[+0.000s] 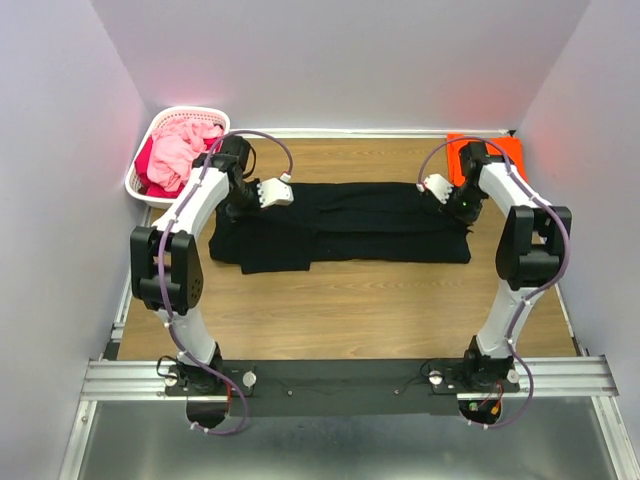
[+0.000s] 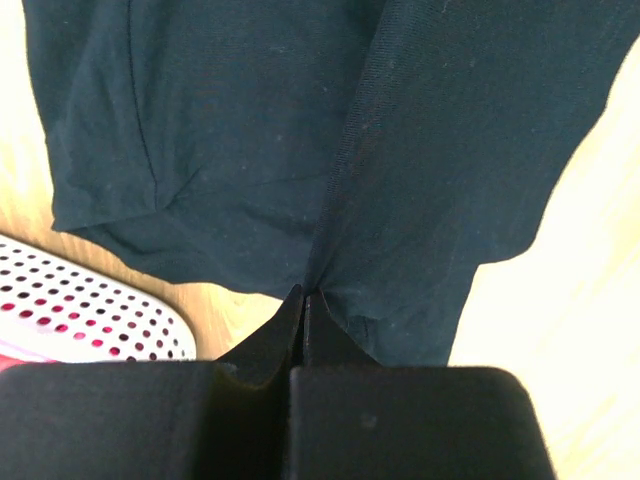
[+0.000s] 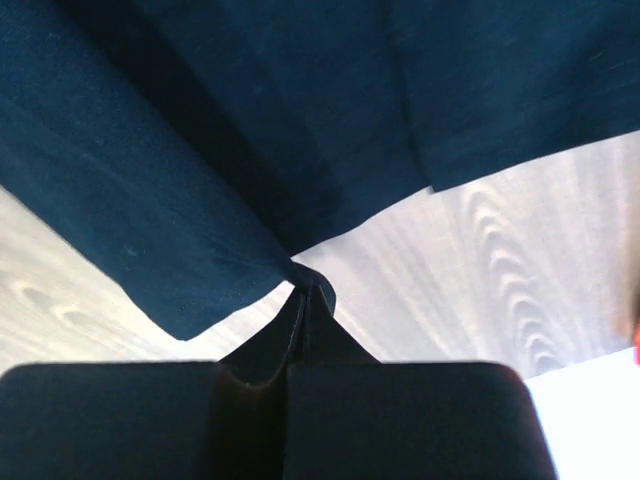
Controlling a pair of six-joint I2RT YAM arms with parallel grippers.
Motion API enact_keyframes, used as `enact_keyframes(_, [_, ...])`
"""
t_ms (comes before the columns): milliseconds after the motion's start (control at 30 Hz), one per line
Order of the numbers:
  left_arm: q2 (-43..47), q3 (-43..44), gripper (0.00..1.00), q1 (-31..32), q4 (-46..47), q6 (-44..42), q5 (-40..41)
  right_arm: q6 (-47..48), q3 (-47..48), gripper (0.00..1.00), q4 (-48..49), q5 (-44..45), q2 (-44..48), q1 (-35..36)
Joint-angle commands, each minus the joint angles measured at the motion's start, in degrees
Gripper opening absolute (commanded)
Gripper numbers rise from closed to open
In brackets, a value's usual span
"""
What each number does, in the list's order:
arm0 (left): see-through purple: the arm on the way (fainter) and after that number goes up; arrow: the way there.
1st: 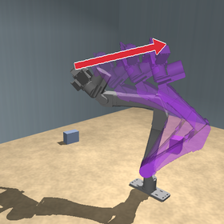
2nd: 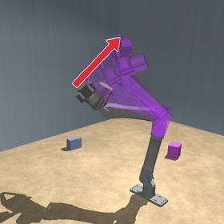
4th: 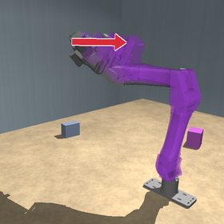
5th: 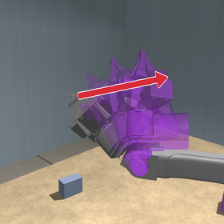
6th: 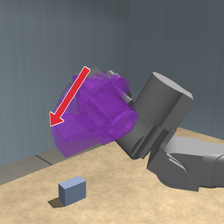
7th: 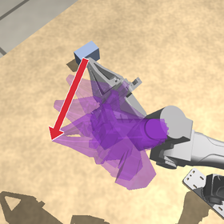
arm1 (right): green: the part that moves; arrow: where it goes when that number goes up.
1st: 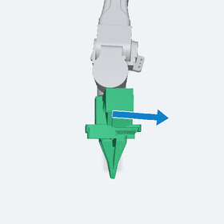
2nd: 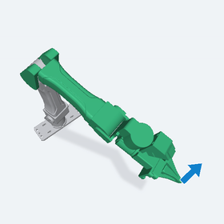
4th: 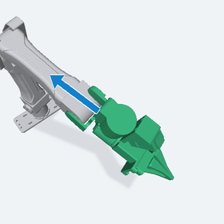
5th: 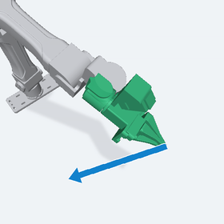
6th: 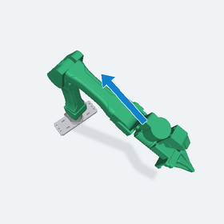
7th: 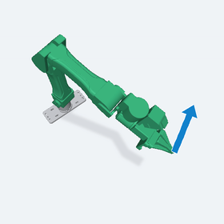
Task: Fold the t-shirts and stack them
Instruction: Fold the tshirt
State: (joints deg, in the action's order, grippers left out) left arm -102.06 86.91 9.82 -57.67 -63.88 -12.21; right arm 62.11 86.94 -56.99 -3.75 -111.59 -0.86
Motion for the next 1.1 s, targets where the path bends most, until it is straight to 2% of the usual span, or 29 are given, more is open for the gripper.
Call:
enact_keyframes(0, [-1.56, 1.59, 0.0, -0.77, 0.28, -0.55, 0.08, 1.35, 3.85, 0.01, -0.14, 0.94, -3.27, -0.54])
enact_keyframes(500, [-6.04, 2.91, 0.0, -1.74, 3.26, -0.02, 1.31, 1.35, 11.06, 0.0, -0.14, 1.64, -10.4, -0.46])
enact_keyframes(1067, [-11.49, 6.42, 0.0, -1.74, 4.05, 0.42, 2.45, 0.56, 12.91, 0.0, 0.13, 1.46, -13.65, -0.28])
